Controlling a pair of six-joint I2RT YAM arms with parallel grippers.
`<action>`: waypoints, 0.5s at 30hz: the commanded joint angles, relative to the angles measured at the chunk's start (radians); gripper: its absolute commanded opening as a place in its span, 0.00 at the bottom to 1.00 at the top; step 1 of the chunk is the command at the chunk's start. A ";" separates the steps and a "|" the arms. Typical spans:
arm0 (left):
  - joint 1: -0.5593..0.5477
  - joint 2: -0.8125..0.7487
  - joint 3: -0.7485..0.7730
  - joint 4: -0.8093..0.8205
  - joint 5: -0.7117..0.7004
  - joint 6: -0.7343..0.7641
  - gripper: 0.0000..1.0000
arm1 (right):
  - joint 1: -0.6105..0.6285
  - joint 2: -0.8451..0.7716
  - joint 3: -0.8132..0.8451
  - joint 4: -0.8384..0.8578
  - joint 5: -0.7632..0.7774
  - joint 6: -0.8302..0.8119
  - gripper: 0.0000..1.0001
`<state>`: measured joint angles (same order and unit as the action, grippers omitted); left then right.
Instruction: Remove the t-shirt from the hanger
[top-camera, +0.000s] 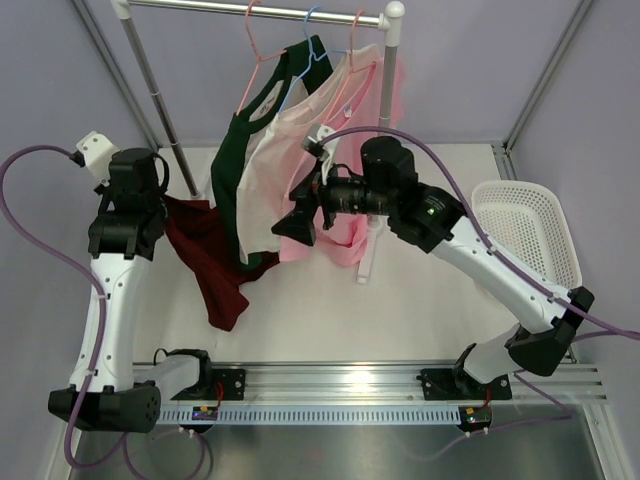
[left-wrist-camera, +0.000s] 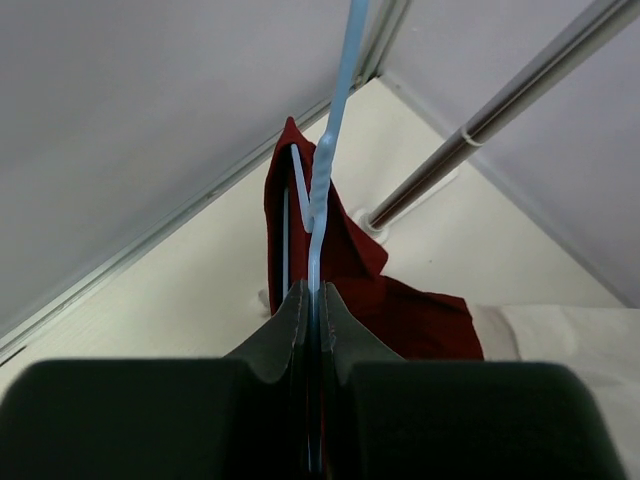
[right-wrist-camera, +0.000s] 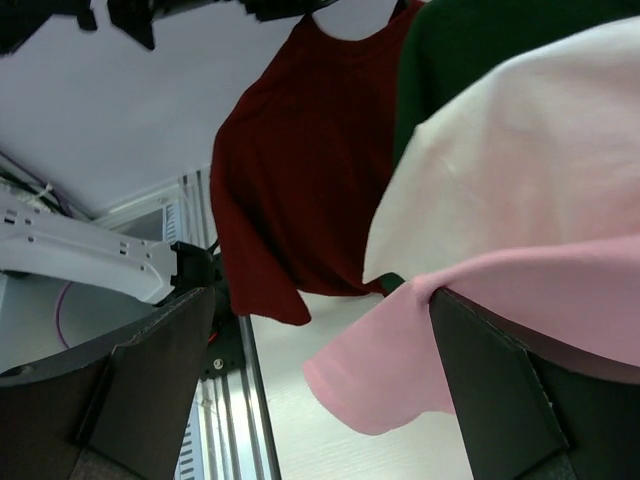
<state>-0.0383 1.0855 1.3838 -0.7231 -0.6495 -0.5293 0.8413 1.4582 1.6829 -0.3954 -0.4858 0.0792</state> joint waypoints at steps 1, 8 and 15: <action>-0.003 0.036 0.077 -0.062 -0.091 -0.089 0.00 | 0.077 0.028 0.018 0.027 0.021 -0.056 0.99; -0.003 0.047 0.086 -0.153 -0.095 -0.187 0.00 | 0.157 0.082 -0.049 0.125 0.016 -0.030 1.00; -0.003 0.013 0.064 -0.176 -0.082 -0.268 0.00 | 0.214 0.160 -0.060 0.216 0.041 -0.010 0.99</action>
<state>-0.0383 1.1366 1.4136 -0.9104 -0.6918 -0.7105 1.0203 1.5894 1.6169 -0.2649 -0.4744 0.0608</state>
